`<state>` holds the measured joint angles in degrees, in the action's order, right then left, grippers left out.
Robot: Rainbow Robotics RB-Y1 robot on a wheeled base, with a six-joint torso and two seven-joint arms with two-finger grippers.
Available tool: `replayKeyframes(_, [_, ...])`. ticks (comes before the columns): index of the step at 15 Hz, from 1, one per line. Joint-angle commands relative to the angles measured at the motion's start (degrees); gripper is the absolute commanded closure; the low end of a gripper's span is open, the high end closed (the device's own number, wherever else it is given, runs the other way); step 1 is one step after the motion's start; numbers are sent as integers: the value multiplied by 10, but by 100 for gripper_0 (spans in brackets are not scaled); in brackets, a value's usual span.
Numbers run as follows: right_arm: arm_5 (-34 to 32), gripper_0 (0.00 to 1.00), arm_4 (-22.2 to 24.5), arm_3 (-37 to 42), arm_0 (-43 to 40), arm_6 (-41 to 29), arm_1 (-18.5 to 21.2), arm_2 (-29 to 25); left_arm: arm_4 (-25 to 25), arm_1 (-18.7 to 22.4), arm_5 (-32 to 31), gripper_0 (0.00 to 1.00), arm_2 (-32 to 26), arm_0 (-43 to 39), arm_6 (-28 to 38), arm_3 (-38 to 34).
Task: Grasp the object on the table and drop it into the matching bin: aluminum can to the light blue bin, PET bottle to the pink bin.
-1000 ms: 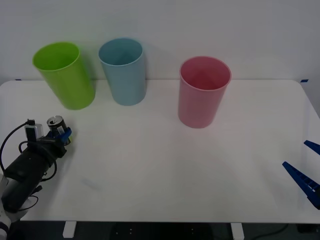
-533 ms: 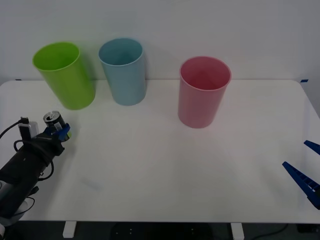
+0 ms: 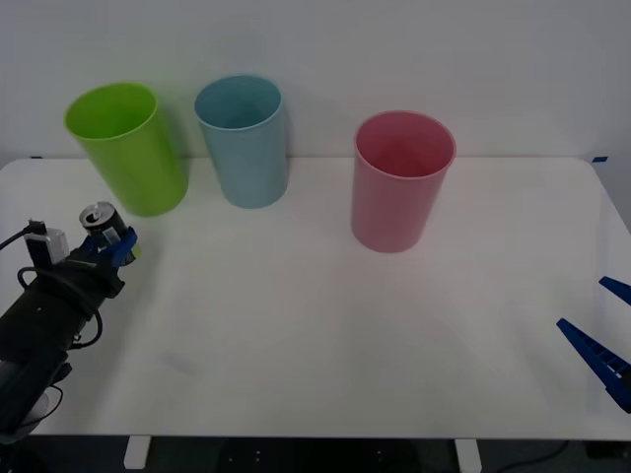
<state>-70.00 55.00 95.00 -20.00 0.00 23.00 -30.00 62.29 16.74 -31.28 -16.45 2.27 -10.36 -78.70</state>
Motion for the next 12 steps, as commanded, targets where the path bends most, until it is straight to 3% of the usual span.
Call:
replayKeyframes(1, [0, 0, 0, 0, 0, 0, 0, 0, -1, 1, 0, 100, 3, -7, 11, -35])
replayKeyframes(12, [0, 0, 0, 0, 0, 0, 0, 0, 3, 1, 26, 100, 12, -1, 50, -135])
